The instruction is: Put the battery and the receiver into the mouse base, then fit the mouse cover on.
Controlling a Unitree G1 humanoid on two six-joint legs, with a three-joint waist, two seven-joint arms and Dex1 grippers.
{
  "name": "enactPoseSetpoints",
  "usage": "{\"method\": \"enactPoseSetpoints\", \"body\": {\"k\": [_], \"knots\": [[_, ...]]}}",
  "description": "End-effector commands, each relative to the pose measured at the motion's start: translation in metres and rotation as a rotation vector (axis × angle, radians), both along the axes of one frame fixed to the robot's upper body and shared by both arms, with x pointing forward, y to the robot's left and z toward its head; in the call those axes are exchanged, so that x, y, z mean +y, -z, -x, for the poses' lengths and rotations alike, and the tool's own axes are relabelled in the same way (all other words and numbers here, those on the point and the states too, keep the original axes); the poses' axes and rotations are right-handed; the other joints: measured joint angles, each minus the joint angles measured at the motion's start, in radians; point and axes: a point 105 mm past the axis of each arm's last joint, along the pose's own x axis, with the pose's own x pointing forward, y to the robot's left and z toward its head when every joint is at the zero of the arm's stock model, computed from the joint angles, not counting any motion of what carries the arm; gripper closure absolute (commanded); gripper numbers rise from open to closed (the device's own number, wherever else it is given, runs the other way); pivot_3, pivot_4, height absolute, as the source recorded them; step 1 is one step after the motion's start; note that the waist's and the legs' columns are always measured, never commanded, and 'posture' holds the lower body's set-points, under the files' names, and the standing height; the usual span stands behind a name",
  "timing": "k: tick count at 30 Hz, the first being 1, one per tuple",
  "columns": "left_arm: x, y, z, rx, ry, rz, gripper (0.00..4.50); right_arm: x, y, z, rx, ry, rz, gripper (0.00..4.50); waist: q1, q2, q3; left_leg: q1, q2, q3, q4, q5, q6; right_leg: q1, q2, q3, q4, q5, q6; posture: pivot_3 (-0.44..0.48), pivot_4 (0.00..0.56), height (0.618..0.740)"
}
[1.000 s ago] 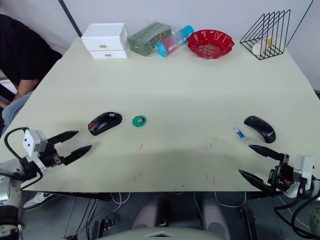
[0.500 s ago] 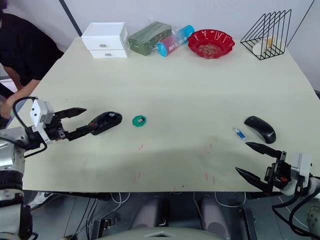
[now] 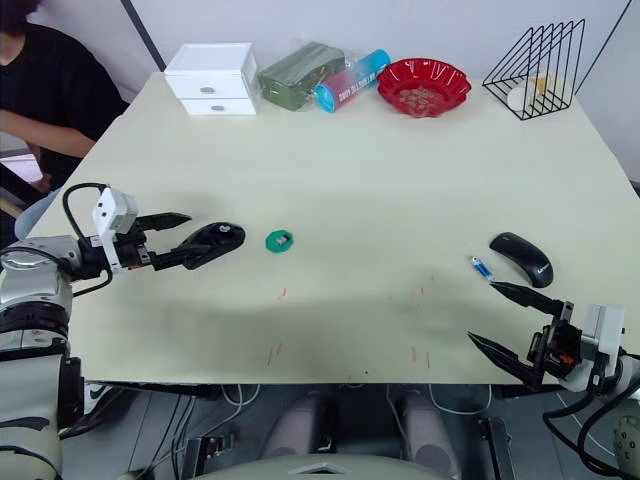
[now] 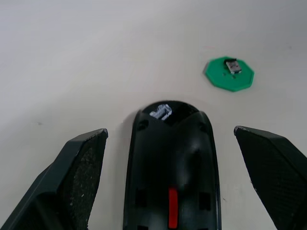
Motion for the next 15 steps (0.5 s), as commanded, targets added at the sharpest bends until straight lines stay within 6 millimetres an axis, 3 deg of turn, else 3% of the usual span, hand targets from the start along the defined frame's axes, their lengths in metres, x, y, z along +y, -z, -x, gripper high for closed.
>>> {"method": "enactPoseSetpoints", "body": {"k": [1,15], "knots": [[-0.003,-0.004,-0.002,-0.004,0.042,-0.032,0.00,-0.001,-0.011,0.002,-0.050,0.012,0.005,0.12,0.000,0.000,0.000,0.000,0.000,0.000,0.000,0.000,0.000,0.000,0.000,0.000,0.000,0.000,0.000,0.000,0.150,0.740],[-0.007,0.003,-0.013,0.036,0.037,-0.104,0.00,0.002,-0.013,0.008,-0.087,-0.021,0.020,0.12,-0.001,-0.001,0.001,-0.001,0.000,-0.001,0.002,0.000,0.000,0.000,0.000,-0.001,0.000,0.000,0.000,0.000,0.150,0.740]]}}
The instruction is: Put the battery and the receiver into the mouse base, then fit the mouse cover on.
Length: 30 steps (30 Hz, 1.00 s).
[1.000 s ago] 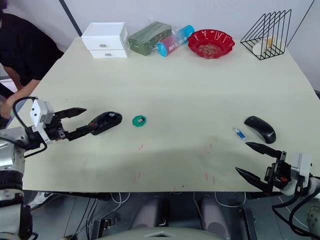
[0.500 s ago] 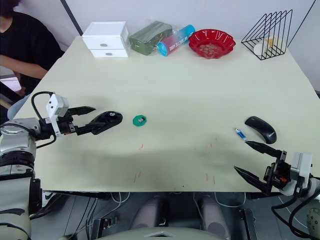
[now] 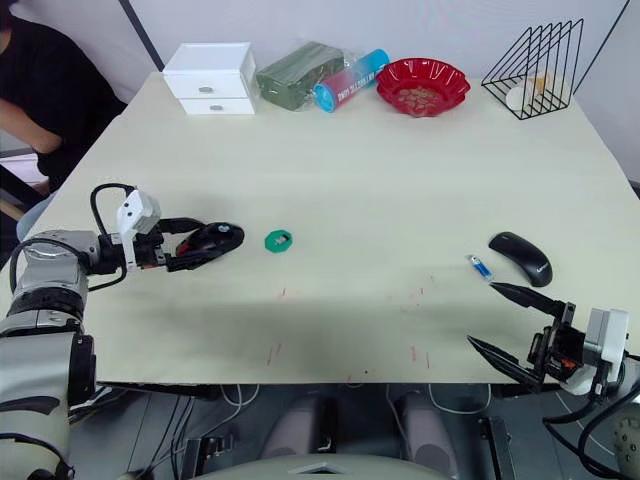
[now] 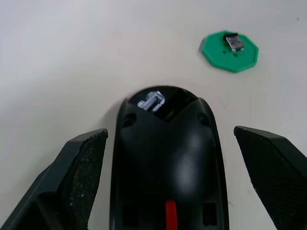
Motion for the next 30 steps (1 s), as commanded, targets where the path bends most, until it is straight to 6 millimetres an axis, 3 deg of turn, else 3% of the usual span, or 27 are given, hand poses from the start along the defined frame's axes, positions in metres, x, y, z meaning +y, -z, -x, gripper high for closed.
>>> {"method": "enactPoseSetpoints", "body": {"k": [1,14,16,18,30], "knots": [[0.001,-0.007,-0.004,-0.033,-0.006,-0.013,0.00,-0.001,-0.010,0.002,-0.048,0.001,0.004,0.12,0.000,0.000,0.000,0.000,0.000,0.000,0.000,0.000,0.000,0.000,0.000,0.000,0.000,0.000,0.000,0.000,0.150,0.740],[-0.002,0.002,-0.007,-0.036,-0.031,-0.008,0.00,-0.002,-0.012,0.001,-0.055,0.005,0.013,0.12,0.000,0.000,0.000,0.000,0.000,0.000,0.000,0.000,0.000,0.000,0.000,0.000,0.000,0.000,0.000,0.000,0.150,0.740],[-0.003,-0.001,-0.007,-0.047,-0.032,0.028,1.06,-0.002,-0.012,0.001,-0.059,0.008,0.015,0.00,0.000,0.000,0.000,0.000,0.000,0.000,0.000,0.000,0.000,0.000,0.000,0.000,0.000,0.000,0.000,0.000,0.150,0.740],[-0.001,0.001,-0.005,-0.041,-0.024,0.005,1.52,-0.003,-0.012,0.001,-0.063,0.012,0.018,0.00,0.001,0.000,0.000,0.000,0.000,0.000,0.000,0.000,0.000,0.000,0.000,0.000,0.000,0.000,0.000,0.000,0.150,0.740],[0.007,-0.007,0.003,-0.068,0.000,-0.014,1.54,0.002,-0.015,-0.001,-0.075,-0.029,-0.002,0.00,-0.002,0.000,0.000,0.000,0.000,-0.001,0.000,0.000,0.000,0.000,0.000,0.000,0.000,0.000,0.000,0.000,0.150,0.740]]}}
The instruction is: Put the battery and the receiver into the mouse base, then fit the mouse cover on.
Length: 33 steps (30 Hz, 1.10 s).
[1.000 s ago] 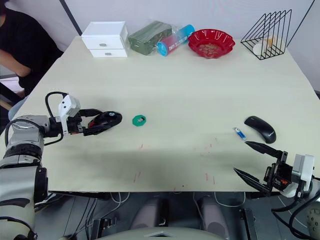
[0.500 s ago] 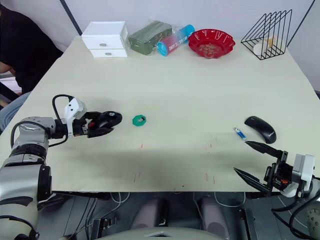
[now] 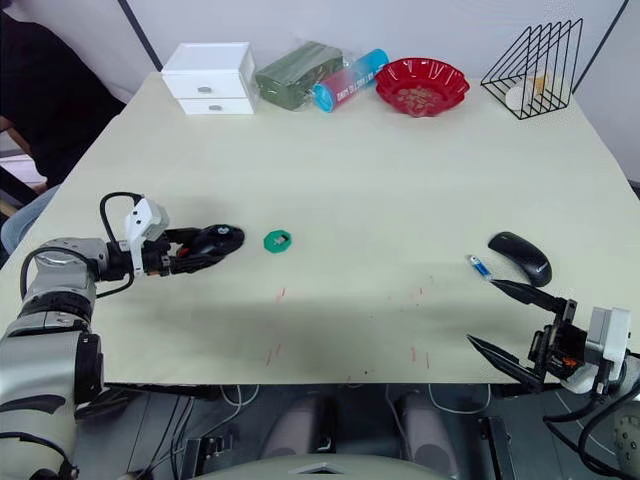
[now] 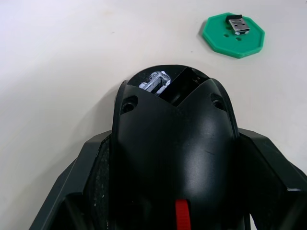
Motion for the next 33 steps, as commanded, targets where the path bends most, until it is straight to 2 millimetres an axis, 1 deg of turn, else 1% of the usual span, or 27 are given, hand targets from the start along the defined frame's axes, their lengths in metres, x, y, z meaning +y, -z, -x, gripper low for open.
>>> {"method": "enactPoseSetpoints", "body": {"k": [1,2,6,9,11,12,15,17,19,23,25,27,31,33], "knots": [[0.008,-0.020,0.001,-0.074,0.013,-0.023,1.54,0.002,-0.010,0.002,-0.044,-0.027,-0.001,0.00,0.001,0.000,0.000,0.000,0.000,0.000,0.000,0.000,0.000,0.000,0.000,0.000,0.000,0.000,0.000,0.000,0.150,0.740],[0.008,-0.021,0.002,-0.082,0.021,-0.031,1.54,0.003,-0.009,0.002,-0.044,-0.033,0.000,0.00,0.002,0.000,0.000,0.000,0.000,0.000,0.000,0.000,0.000,0.000,0.000,0.000,0.000,0.000,0.000,0.000,0.150,0.740],[0.003,-0.041,0.012,-0.114,0.123,-0.026,1.54,0.003,-0.008,0.001,-0.035,-0.053,-0.003,0.00,0.001,0.000,0.000,0.000,0.000,0.000,0.000,0.000,0.000,0.000,0.000,0.000,0.000,0.000,0.000,0.000,0.150,0.740],[-0.009,-0.052,0.021,-0.120,0.202,-0.013,1.54,0.003,-0.006,-0.001,-0.028,-0.064,-0.004,0.00,-0.001,0.000,0.000,0.000,0.001,0.000,0.000,0.000,0.000,0.000,0.000,0.000,0.000,0.000,0.000,0.000,0.150,0.740],[-0.018,-0.055,0.026,-0.116,0.237,-0.012,1.54,0.004,-0.005,-0.003,-0.026,-0.069,-0.006,0.00,0.001,0.000,0.000,0.000,0.001,-0.001,0.000,0.000,0.000,0.000,0.000,0.000,0.001,0.000,0.000,0.000,0.150,0.740],[-0.027,-0.057,0.030,-0.116,0.268,-0.012,1.54,0.005,-0.004,-0.004,-0.025,-0.076,-0.007,0.00,0.001,0.000,0.000,0.000,0.001,-0.002,0.000,0.000,0.000,0.000,0.000,0.000,0.000,0.000,0.000,0.000,0.150,0.740],[-0.064,-0.062,0.040,-0.121,0.372,-0.029,1.54,0.006,-0.005,-0.008,-0.024,-0.097,-0.008,0.00,0.003,0.000,0.000,0.000,0.001,-0.006,0.000,0.000,0.000,0.000,-0.001,0.000,0.000,0.000,0.000,0.000,0.150,0.740],[-0.089,-0.061,0.049,-0.108,0.417,-0.048,1.54,0.006,-0.006,-0.010,-0.025,-0.107,-0.006,0.00,0.004,0.000,0.000,0.000,0.001,-0.006,0.000,0.000,0.000,0.000,-0.001,0.000,0.000,0.000,0.000,0.000,0.150,0.740],[-0.108,-0.061,0.057,-0.102,0.445,-0.050,1.54,0.005,-0.006,-0.011,-0.026,-0.113,-0.004,0.00,0.005,0.000,0.000,0.000,0.001,-0.006,0.000,0.000,0.000,0.000,-0.002,0.001,0.000,0.000,0.000,0.000,0.150,0.740],[-0.135,-0.060,0.065,-0.098,0.477,-0.062,1.54,0.007,-0.007,-0.012,-0.030,-0.121,-0.004,0.00,0.005,0.000,0.000,0.000,0.000,-0.006,0.000,0.000,0.000,0.000,0.000,0.001,0.001,0.000,0.000,0.000,0.150,0.740],[-0.143,-0.061,0.068,-0.088,0.486,-0.056,1.54,0.008,-0.008,-0.013,-0.031,-0.124,-0.003,0.00,0.002,0.001,0.000,0.001,0.000,-0.006,0.001,0.000,0.000,0.000,0.000,0.001,0.001,0.000,0.000,0.000,0.150,0.740],[-0.154,-0.058,0.070,-0.102,0.507,-0.087,1.54,0.009,-0.008,-0.013,-0.035,-0.127,-0.005,0.00,0.001,0.001,0.000,0.001,0.000,-0.006,0.001,0.000,0.000,0.000,0.000,0.001,0.001,0.000,0.000,0.000,0.150,0.740],[-0.170,-0.050,0.066,-0.112,0.519,-0.134,1.54,0.012,-0.009,-0.012,-0.037,-0.136,-0.008,0.00,0.004,0.001,0.000,0.001,0.000,-0.006,0.001,0.000,0.000,0.000,0.000,0.001,0.001,0.000,0.000,0.000,0.150,0.740],[-0.188,-0.044,0.064,-0.109,0.566,-0.136,1.54,0.012,-0.010,-0.011,-0.038,-0.145,-0.007,0.00,0.008,0.001,0.000,0.001,0.000,-0.006,0.001,0.000,0.000,0.000,0.000,0.001,0.001,0.000,0.000,0.000,0.150,0.740]]}}
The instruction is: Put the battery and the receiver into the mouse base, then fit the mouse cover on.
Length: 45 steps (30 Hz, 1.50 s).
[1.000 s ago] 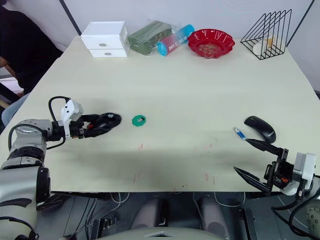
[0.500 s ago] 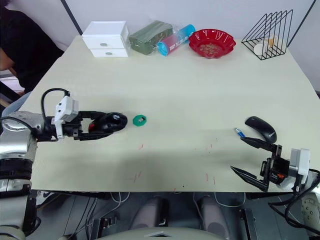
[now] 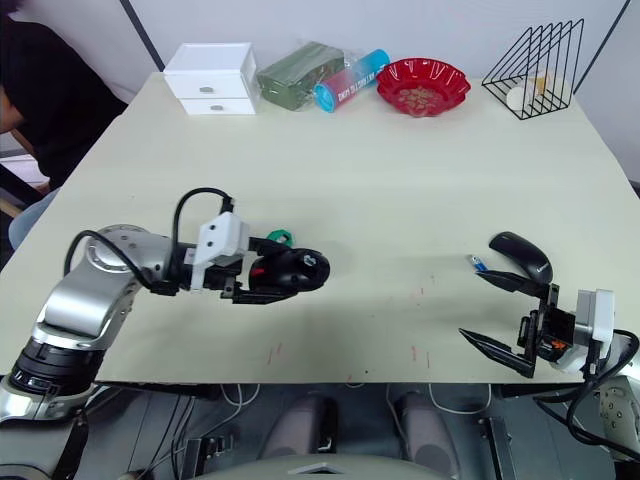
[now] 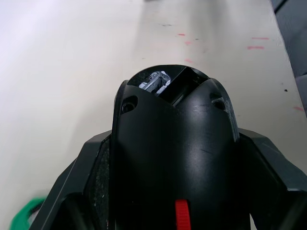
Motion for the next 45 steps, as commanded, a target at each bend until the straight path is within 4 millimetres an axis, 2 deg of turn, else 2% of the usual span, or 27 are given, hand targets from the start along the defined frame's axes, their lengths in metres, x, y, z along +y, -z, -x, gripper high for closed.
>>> {"method": "enactPoseSetpoints", "body": {"k": [1,7,9,13,16,27,31,39,45], "knots": [[-0.027,0.002,-0.001,-0.023,0.068,-0.013,1.54,0.003,-0.009,0.003,-0.037,-0.026,0.003,0.00,0.006,0.000,0.000,0.000,0.000,0.000,0.000,0.000,0.000,0.000,0.000,0.000,0.000,0.000,0.000,0.000,0.150,0.740],[-0.047,0.011,-0.004,-0.021,0.069,-0.013,1.54,0.002,-0.008,0.003,-0.037,-0.023,0.014,0.00,0.009,0.000,0.000,-0.001,0.000,0.000,0.002,0.000,0.000,0.000,0.001,0.001,0.000,0.000,0.000,0.000,0.150,0.740],[-0.049,0.016,-0.005,-0.023,0.078,-0.037,1.54,0.001,-0.007,0.002,-0.037,-0.017,0.019,0.00,0.012,0.001,0.000,-0.001,0.000,-0.001,0.002,0.000,0.000,0.000,0.001,0.000,0.000,0.000,0.000,0.000,0.150,0.740],[-0.069,0.032,-0.006,0.014,0.077,-0.066,1.54,0.000,-0.006,0.003,-0.035,-0.005,0.017,0.00,0.019,0.001,0.000,-0.001,0.000,0.000,0.003,0.000,0.000,0.000,0.001,0.001,0.000,0.000,0.000,0.000,0.150,0.740],[-0.075,0.034,-0.002,0.036,0.085,-0.061,1.54,-0.002,-0.006,0.004,-0.035,0.002,0.021,0.00,0.020,0.001,0.000,-0.002,0.000,0.000,0.003,0.000,0.000,0.000,0.001,0.001,-0.001,0.000,0.000,0.000,0.150,0.740],[-0.079,0.047,0.004,0.069,0.072,-0.076,1.54,-0.003,0.000,0.003,-0.004,0.020,0.056,0.00,0.019,0.001,0.000,-0.002,0.000,-0.001,0.003,0.000,0.000,0.000,0.001,0.000,0.000,0.000,0.000,0.000,0.150,0.740],[-0.079,0.053,0.003,0.071,0.074,-0.094,1.54,-0.007,0.007,-0.008,0.072,0.119,0.061,0.00,0.019,0.001,0.000,-0.002,0.000,-0.001,0.003,0.000,0.000,0.000,0.001,0.000,0.000,0.000,0.000,0.000,0.150,0.740],[-0.081,0.063,0.005,0.108,0.054,-0.086,1.54,-0.016,0.008,-0.023,0.057,0.306,0.069,0.00,0.019,0.001,0.000,-0.002,0.000,-0.001,0.003,0.000,0.000,0.000,0.001,0.001,0.000,0.000,0.000,0.000,0.150,0.740],[-0.080,0.069,0.009,0.111,0.068,-0.109,1.54,-0.021,0.017,-0.031,0.135,0.416,0.067,0.00,0.019,0.001,0.000,-0.002,0.000,-0.001,0.003,0.000,0.000,0.000,0.001,0.001,0.000,0.000,0.000,0.000,0.150,0.740]]}}
